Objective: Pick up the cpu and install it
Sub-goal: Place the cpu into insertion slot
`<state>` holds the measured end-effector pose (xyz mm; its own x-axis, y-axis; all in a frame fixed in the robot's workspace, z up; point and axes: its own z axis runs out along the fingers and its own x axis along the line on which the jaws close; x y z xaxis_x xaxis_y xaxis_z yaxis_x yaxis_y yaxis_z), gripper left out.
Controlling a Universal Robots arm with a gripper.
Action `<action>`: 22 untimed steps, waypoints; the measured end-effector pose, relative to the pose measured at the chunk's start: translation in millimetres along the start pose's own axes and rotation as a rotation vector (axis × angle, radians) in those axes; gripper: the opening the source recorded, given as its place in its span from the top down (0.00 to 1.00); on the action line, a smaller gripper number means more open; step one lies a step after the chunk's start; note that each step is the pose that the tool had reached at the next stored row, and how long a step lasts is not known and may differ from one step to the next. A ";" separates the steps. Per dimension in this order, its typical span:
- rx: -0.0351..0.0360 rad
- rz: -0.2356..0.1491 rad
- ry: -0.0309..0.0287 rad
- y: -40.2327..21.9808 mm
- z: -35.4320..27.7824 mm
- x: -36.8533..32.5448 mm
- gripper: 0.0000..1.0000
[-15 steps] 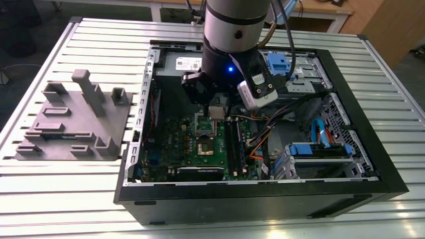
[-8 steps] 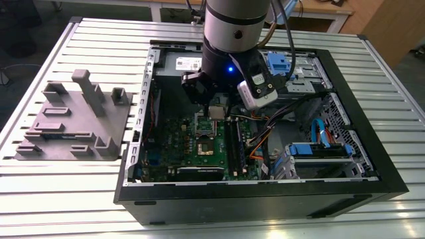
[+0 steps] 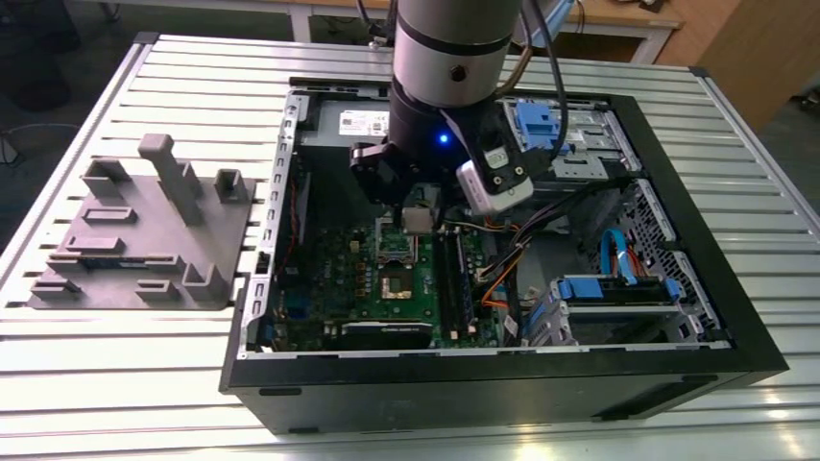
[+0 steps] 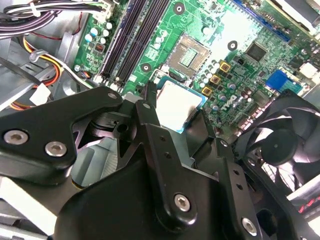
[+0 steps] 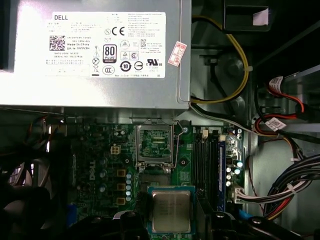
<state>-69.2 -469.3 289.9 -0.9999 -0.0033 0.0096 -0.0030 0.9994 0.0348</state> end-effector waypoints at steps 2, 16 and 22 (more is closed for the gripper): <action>0.0000 0.000 0.0000 -0.3 3.6 0.0 0.53; 0.0000 0.000 0.0000 -0.7 16.6 -0.2 0.53; -0.0005 0.000 -0.0005 -0.9 17.4 -0.2 0.53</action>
<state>-69.1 -469.6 272.4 -1.0000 -0.0034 0.0092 -0.0030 0.9994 0.0352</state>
